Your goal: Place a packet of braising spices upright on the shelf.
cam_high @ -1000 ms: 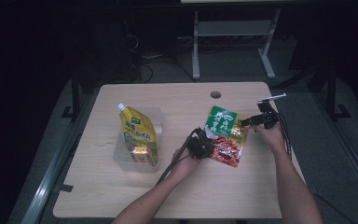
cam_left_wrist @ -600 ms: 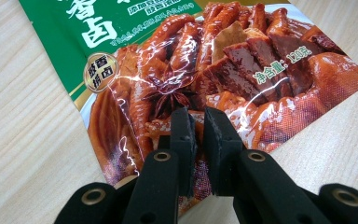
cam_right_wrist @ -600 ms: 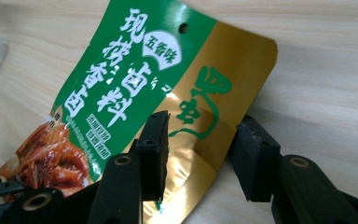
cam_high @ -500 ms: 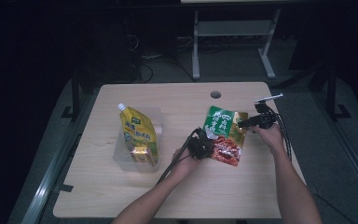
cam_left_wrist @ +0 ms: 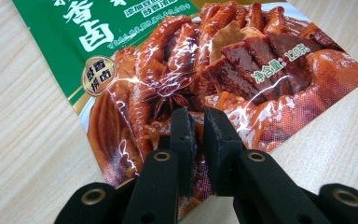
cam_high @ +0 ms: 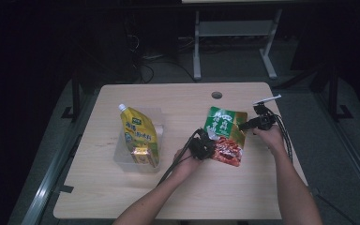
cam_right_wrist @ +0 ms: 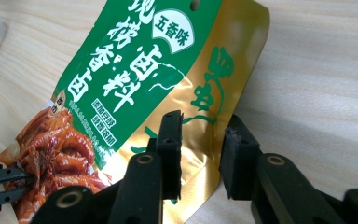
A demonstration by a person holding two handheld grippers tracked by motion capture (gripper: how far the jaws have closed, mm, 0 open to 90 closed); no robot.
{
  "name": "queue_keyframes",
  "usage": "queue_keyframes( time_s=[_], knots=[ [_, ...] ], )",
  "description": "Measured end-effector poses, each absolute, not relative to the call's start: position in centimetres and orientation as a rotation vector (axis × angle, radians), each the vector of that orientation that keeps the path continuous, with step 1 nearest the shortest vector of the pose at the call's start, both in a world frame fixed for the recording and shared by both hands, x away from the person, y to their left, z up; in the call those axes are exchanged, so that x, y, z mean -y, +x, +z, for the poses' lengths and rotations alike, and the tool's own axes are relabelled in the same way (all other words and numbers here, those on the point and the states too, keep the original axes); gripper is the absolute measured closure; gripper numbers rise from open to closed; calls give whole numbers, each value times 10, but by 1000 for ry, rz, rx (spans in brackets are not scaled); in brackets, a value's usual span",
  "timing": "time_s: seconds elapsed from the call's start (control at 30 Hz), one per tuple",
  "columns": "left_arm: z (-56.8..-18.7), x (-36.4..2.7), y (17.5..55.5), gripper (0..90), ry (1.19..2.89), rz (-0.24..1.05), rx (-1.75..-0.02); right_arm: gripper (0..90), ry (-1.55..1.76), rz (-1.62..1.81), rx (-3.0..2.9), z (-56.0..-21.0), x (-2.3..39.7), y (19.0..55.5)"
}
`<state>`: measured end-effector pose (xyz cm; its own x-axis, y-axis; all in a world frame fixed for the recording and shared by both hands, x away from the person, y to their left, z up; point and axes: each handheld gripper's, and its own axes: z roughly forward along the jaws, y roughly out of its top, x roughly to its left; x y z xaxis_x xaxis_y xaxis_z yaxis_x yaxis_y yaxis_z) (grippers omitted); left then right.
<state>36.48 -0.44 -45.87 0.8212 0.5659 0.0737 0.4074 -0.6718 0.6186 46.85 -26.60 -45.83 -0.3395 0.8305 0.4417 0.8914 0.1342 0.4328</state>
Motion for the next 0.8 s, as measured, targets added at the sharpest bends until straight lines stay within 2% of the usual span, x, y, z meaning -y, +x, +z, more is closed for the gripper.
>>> queue_keyframes(
  time_s=[0.17,0.33,0.6,0.63,0.8],
  knots=[
    [-459,4,365,818,2404,344,-709,689,-1778,-1017,2297,-461,266,471],
    [-459,5,365,817,2395,342,-716,685,-1796,-1041,2299,-462,261,474],
    [-459,4,366,816,2398,337,-712,754,-1716,-1030,2293,-463,258,474],
    [-459,4,365,813,2396,340,-713,798,-1735,-1018,2294,-463,258,474],
    [-459,4,365,809,2391,343,-716,862,-1752,-1002,2320,-463,253,473]
  ],
)
